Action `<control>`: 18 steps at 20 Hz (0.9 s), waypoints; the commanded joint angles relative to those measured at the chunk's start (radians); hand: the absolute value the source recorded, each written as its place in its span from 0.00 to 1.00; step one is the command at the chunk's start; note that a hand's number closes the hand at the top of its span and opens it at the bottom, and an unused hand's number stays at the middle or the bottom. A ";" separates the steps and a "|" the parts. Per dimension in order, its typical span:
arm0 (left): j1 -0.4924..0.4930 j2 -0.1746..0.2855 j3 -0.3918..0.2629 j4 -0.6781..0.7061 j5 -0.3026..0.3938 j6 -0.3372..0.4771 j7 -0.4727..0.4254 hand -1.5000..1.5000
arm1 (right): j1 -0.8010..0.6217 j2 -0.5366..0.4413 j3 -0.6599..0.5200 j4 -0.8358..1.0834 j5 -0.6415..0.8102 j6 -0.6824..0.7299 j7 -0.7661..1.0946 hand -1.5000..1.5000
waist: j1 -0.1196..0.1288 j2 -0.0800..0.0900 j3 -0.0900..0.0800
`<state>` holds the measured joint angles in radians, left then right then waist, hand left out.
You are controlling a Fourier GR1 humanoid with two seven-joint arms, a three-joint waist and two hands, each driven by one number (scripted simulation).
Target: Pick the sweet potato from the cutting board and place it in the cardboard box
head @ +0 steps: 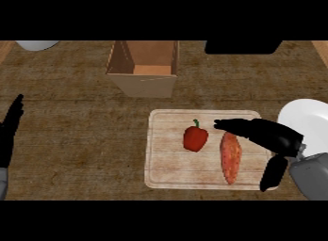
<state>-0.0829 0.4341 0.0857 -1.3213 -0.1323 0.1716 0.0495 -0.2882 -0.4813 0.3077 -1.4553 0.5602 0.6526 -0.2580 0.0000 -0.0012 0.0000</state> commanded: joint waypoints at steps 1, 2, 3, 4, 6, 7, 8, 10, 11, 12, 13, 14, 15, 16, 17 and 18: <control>-0.016 -0.022 0.002 -0.023 -0.050 0.011 0.022 0.50 | -0.046 0.056 -0.033 0.031 0.016 0.039 -0.019 0.00 | 0.003 0.001 0.000; -0.001 -0.023 0.015 -0.028 -0.031 -0.021 0.018 0.50 | -0.017 0.055 -0.057 -0.085 -0.009 0.106 0.074 0.00 | 0.000 0.000 0.000; -0.025 -0.032 0.021 0.017 -0.047 -0.007 -0.005 0.50 | 0.002 0.081 0.000 -0.043 0.067 0.049 0.046 0.00 | 0.001 0.001 0.000; 0.013 -0.019 0.034 0.000 -0.043 -0.023 -0.015 0.50 | -0.016 0.052 -0.030 -0.066 0.056 0.096 0.055 0.00 | 0.002 0.001 0.000; -0.051 -0.052 0.016 0.047 -0.069 0.006 -0.012 0.50 | 0.018 0.056 -0.017 -0.128 0.064 0.127 0.116 0.00 | -0.003 0.001 0.000; -0.032 -0.033 0.023 0.005 -0.059 -0.014 0.027 0.50 | 0.028 0.095 0.035 -0.091 0.123 0.076 0.137 0.00 | 0.000 0.001 0.000; 0.046 -0.035 0.023 -0.094 -0.039 -0.038 0.035 0.50 | 0.033 0.110 0.015 -0.099 0.116 0.091 0.172 0.00 | 0.004 0.000 0.000; -0.060 -0.014 0.052 0.007 -0.039 -0.061 0.047 0.50 | 0.037 0.139 0.014 -0.118 0.130 0.110 0.224 0.00 | -0.001 0.001 0.000; 0.028 -0.049 0.048 -0.032 -0.049 -0.030 -0.022 0.50 | 0.049 0.127 0.023 -0.104 0.147 0.115 0.200 0.00 | 0.002 0.001 0.000; -0.049 -0.039 0.056 0.031 -0.059 -0.043 0.011 0.50 | 0.035 0.127 0.016 -0.048 0.166 0.098 0.165 0.00 | 0.001 0.002 0.000; 0.003 -0.074 0.039 -0.011 -0.080 -0.014 -0.004 0.50 | 0.052 0.144 0.026 -0.065 0.191 0.078 0.179 0.00 | 0.002 0.001 0.000; -0.041 -0.007 0.096 0.073 -0.031 -0.085 -0.054 0.50 | 0.048 0.103 0.024 -0.016 0.208 0.058 0.114 0.00 | 0.001 0.002 0.000; -0.062 -0.047 0.059 0.027 -0.073 -0.054 0.014 0.50 | 0.043 0.170 0.038 -0.008 0.231 0.036 0.152 0.00 | 0.001 0.001 0.000; -0.054 -0.018 0.084 0.050 -0.044 -0.079 -0.027 0.50 | 0.061 0.205 0.064 0.059 0.264 -0.059 0.151 1.00 | 0.003 0.002 0.000; -0.029 -0.039 0.062 -0.017 -0.072 -0.056 0.039 0.50 | 0.041 0.177 0.047 0.039 0.284 -0.090 0.101 1.00 | 0.004 0.001 0.000; -0.074 -0.022 0.084 0.066 -0.051 -0.076 -0.004 0.50 | 0.066 0.175 0.053 -0.008 0.296 -0.153 0.085 1.00 | -0.001 0.002 0.000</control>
<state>-0.1242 0.4026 0.1511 -1.2973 -0.1876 0.1139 0.0515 -0.2432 -0.3303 0.3338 -1.4785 0.7873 0.6238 -0.1296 -0.0001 -0.0042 -0.0024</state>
